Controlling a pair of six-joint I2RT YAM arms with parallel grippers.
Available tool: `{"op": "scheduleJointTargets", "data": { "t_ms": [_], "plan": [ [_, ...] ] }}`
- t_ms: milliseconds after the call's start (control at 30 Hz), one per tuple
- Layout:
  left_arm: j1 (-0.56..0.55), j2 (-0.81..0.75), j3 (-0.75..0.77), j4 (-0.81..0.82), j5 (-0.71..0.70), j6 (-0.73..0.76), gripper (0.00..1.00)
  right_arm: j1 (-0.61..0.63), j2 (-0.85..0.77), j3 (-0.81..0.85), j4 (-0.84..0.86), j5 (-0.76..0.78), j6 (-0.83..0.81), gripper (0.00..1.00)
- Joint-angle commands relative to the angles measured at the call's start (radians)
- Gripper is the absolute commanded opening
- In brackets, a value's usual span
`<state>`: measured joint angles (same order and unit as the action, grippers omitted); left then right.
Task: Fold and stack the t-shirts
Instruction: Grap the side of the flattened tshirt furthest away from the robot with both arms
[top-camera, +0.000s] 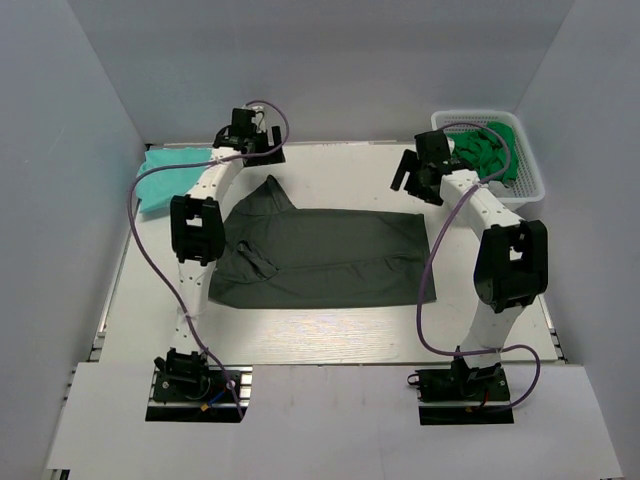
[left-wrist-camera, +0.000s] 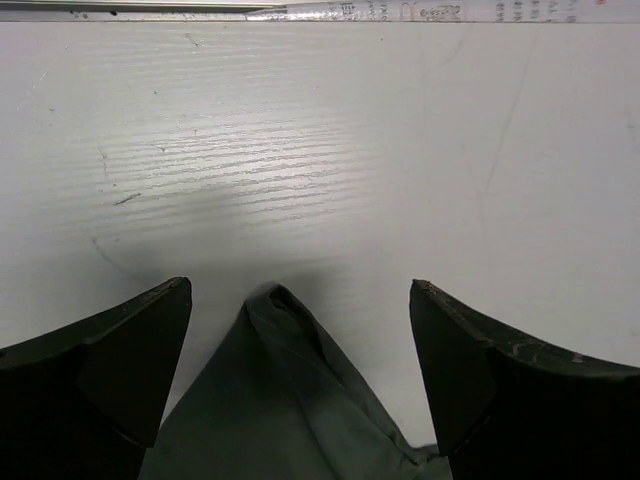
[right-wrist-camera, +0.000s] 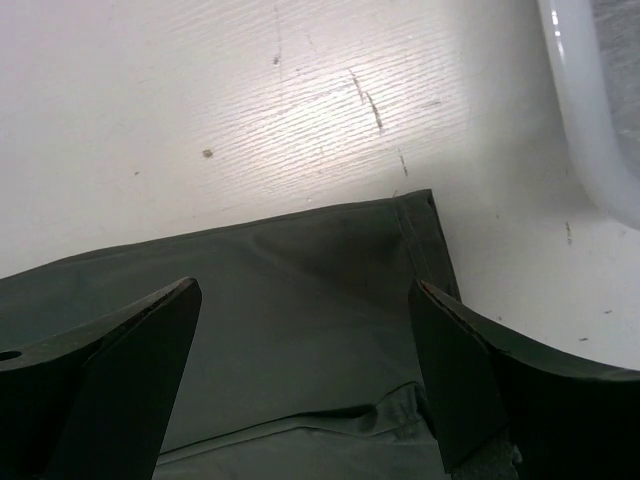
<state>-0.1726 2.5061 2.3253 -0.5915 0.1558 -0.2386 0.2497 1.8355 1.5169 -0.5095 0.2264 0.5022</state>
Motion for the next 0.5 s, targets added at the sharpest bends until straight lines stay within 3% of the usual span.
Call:
{"op": "scheduleJointTargets", "data": {
  "t_ms": [0, 67, 200, 233, 333, 467],
  "plan": [
    [-0.054, 0.026, 0.009, 0.012, -0.132, 0.073, 1.00, -0.020, 0.004, 0.031, -0.023, 0.027, -0.007, 0.90],
    [-0.086, 0.049, -0.003, 0.002, -0.266, 0.113, 1.00, -0.026, -0.004, 0.029, -0.029, 0.031, -0.025, 0.90],
    [-0.123, 0.060, -0.015, -0.007, -0.325, 0.134, 0.94, -0.032, -0.041, 0.000, -0.015, 0.057, -0.050, 0.90],
    [-0.123, 0.060, -0.015, -0.016, -0.334, 0.134, 0.83, -0.033, -0.047, -0.012, -0.014, 0.082, -0.054, 0.90],
    [-0.133, 0.060, -0.035, -0.025, -0.378, 0.122, 0.64, -0.041, -0.067, -0.041, -0.014, 0.108, -0.062, 0.90],
    [-0.133, 0.060, -0.035, -0.048, -0.427, 0.082, 0.47, -0.047, -0.082, -0.080, -0.004, 0.106, -0.073, 0.90]
  ]
}}
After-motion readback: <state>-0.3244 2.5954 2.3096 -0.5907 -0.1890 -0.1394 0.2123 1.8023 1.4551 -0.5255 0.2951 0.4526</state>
